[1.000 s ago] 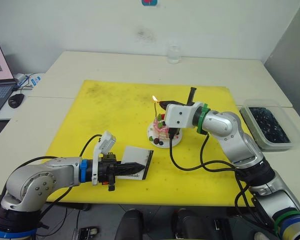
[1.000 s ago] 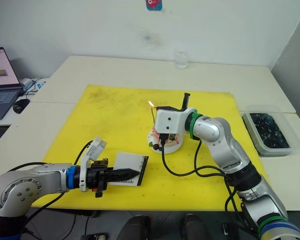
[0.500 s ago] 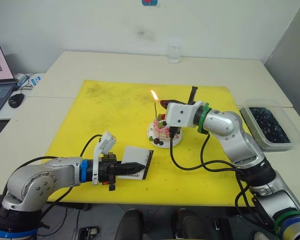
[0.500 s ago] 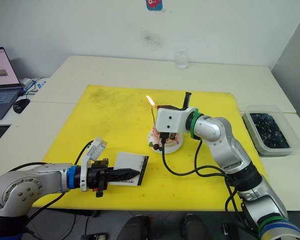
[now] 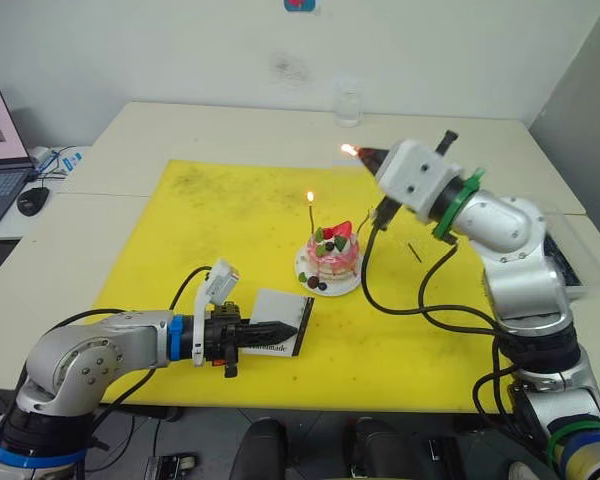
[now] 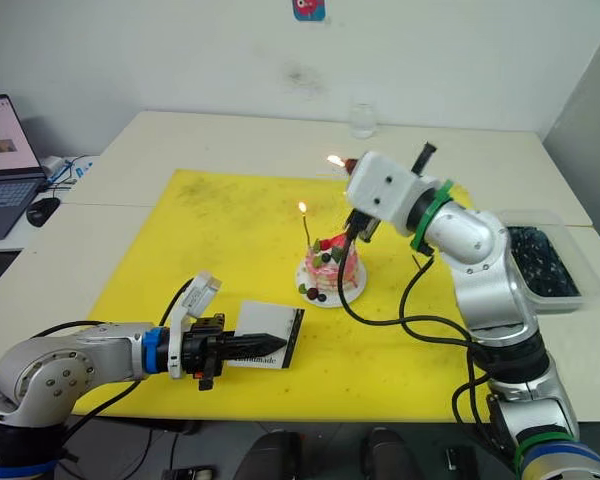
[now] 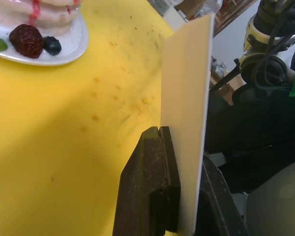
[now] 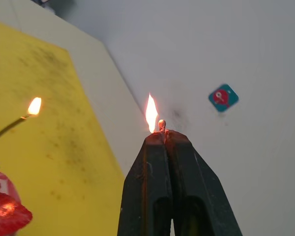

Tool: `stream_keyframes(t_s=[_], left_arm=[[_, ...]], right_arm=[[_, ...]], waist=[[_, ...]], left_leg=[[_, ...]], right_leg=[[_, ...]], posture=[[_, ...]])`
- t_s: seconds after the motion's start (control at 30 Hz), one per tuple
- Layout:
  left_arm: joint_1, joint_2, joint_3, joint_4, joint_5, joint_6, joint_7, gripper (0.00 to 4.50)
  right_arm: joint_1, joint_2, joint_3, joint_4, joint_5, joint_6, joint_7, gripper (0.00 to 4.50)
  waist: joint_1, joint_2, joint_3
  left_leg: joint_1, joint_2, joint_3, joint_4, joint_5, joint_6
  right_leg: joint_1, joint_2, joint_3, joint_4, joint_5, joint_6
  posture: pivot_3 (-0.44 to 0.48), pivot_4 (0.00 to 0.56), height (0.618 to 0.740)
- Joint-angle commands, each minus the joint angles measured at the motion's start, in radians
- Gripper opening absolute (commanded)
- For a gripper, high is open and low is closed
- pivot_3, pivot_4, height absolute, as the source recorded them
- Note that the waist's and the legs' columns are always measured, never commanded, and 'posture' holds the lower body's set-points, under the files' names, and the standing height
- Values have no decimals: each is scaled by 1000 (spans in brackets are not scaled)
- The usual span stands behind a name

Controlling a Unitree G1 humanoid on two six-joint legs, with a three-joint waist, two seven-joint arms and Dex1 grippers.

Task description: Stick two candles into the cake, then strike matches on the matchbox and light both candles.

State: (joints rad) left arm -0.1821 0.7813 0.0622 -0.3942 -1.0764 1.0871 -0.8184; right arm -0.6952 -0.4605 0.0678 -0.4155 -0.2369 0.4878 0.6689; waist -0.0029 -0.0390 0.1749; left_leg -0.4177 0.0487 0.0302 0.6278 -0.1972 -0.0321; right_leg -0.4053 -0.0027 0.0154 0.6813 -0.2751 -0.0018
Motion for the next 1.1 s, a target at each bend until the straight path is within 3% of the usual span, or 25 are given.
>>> stream_keyframes(t_s=[0.03, 0.3, 0.53, 0.7, 0.83, 1.1], left_arm=[[-18, -13, -7, -14, -7, 4, -5, 0], [0, -51, -16, -43, -20, 11, 23, 0], [6, -73, -13, -58, -26, 23, 39, 0], [18, -78, -7, -73, -38, 28, 54, 0], [19, -79, -6, -78, -42, 31, 63, 0], [22, -77, 0, -78, -41, 28, 71, 0]], right_arm=[[42, -63, -153, -49, 37, 103, -21, 31], [292, -168, -451, 89, 93, 80, -109, 31], [409, -207, -489, 321, 122, 20, -173, 31], [389, -205, -474, 433, 137, 18, -238, 31], [353, -186, -481, 492, 176, 4, -286, 886], [353, -187, -510, 408, 252, -3, -324, 3785]], waist=[[2, 0, 0], [0, 0, 0], [-19, 1, 0], [-27, 1, 1], [-28, 1, 1], [-26, 2, 1]], left_leg=[[0, 0, 0, 0, 0, 0], [-1, -1, 1, -1, 0, 0], [0, -2, 1, 0, 0, 0], [0, -2, 1, 0, 0, 0], [0, -2, 1, 0, 0, 0], [0, -2, 1, 0, 0, 0]], right_leg=[[0, 0, 0, 0, 0, 0], [0, 0, 0, -1, -1, 0], [0, 1, 1, 0, 0, 1], [0, 2, 2, 0, 0, 2], [0, 2, 2, 0, 0, 2], [0, 3, 2, 0, 0, 2]], posture=[[0, 150, 740], [0, 150, 740], [0, 150, 740], [0, 150, 740], [0, 150, 740], [0, 150, 740]])
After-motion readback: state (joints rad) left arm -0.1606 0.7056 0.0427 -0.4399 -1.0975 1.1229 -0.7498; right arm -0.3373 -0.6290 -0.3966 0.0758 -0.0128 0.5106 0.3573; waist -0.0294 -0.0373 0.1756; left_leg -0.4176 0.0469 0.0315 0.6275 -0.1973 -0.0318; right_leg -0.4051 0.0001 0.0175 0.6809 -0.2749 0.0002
